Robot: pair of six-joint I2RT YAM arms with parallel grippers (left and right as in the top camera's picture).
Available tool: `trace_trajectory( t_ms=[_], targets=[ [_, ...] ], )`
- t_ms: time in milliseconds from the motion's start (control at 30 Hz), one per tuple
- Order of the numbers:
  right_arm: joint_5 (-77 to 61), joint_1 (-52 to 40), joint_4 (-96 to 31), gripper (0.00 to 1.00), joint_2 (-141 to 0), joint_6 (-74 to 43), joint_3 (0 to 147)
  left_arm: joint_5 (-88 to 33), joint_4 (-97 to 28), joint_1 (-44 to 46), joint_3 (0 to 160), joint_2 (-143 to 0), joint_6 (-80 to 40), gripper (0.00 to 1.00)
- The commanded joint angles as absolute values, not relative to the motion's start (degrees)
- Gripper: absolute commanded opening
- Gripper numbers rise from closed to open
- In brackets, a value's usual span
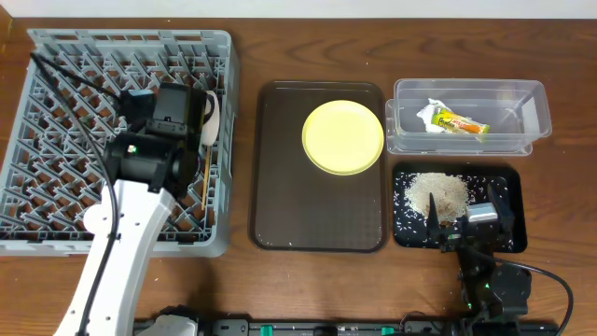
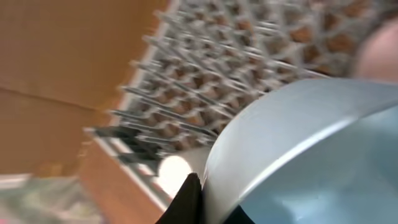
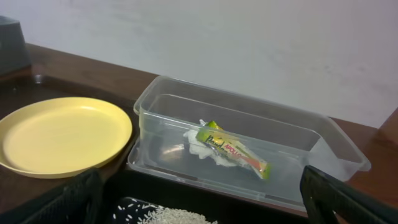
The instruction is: Sort waste into correct bins and load items into the dishwasher
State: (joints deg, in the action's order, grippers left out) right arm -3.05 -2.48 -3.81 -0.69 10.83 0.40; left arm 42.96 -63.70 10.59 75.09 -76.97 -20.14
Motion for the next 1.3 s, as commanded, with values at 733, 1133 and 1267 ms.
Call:
trace_trajectory(
  t_ms=[733,1133,1267],
  targets=[
    [-3.27,-1.93,-3.99,0.99,-0.32,11.2,0.32,60.93,-65.6,15.62,72.27,-98.91,-33.32,0.08],
    [-3.27,-1.93,-4.01,0.99,-0.32,11.22,0.32,66.43,-68.55,16.47,71.42,-98.91,-33.78,0.08],
    [-3.27,-1.93,-3.99,0.99,-0.32,11.2,0.32,69.04,-68.53,16.47,71.42,-98.91,-33.78,0.08]
  ],
)
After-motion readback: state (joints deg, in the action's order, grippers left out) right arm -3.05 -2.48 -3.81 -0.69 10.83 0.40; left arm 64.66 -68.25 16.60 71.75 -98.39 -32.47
